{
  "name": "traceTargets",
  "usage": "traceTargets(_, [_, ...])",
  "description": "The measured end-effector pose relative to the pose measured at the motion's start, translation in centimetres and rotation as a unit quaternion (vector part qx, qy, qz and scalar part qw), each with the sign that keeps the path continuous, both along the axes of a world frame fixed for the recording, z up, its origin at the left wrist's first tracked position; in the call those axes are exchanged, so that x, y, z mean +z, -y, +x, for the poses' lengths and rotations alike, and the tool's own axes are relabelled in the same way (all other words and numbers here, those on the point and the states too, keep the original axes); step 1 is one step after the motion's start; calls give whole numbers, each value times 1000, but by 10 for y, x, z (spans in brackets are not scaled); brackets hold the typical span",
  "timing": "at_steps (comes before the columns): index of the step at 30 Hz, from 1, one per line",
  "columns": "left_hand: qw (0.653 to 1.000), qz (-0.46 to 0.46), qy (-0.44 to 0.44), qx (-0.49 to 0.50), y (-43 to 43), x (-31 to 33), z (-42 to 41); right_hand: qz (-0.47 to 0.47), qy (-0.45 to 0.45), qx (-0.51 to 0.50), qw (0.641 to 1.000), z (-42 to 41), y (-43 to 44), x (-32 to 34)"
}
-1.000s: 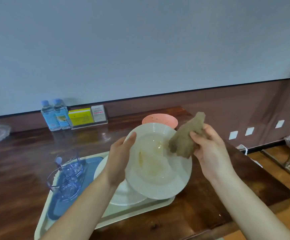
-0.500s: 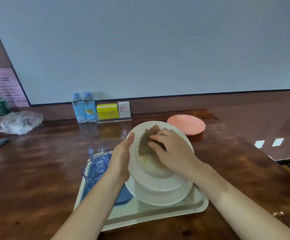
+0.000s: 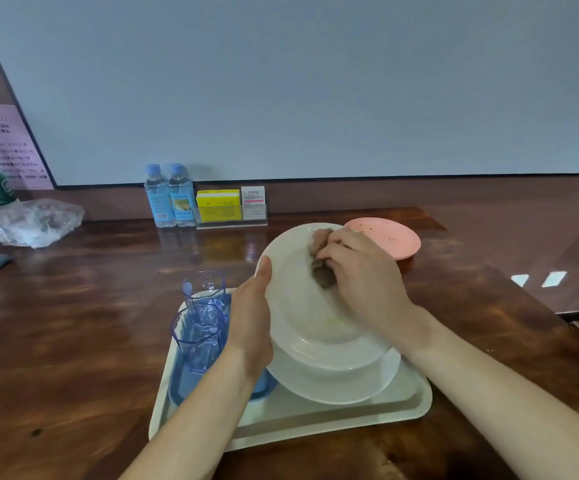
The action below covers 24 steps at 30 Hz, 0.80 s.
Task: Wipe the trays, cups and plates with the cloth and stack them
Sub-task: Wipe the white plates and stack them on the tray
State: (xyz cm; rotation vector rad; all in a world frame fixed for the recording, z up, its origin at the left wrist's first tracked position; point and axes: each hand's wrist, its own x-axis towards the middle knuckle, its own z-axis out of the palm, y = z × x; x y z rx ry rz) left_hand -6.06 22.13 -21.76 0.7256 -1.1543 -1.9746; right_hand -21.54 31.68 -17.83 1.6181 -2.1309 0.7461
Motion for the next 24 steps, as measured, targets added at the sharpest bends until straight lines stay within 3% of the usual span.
traceTargets(2, [1000, -6, 7, 13, -4, 1, -2, -13, -11, -36, 999, 3, 0, -4])
traceTargets(6, [1000, -6, -10, 29, -9, -3, -3, -40, 44, 60, 996, 50, 2, -15])
traceTargets(11, [998, 7, -60, 32, -5, -4, 5, -28, 8, 128, 991, 59, 2, -15])
traceTargets(18, [997, -11, -27, 76, -18, 7, 11, -43, -61, -8, 997, 2, 1, -1])
traceTargets(20, [996, -7, -32, 85, -18, 6, 11, -34, -31, -22, 999, 14, -5, -8])
traceTargets(24, [995, 3, -45, 93, -15, 2, 11, -22, 67, 97, 993, 55, -5, -18])
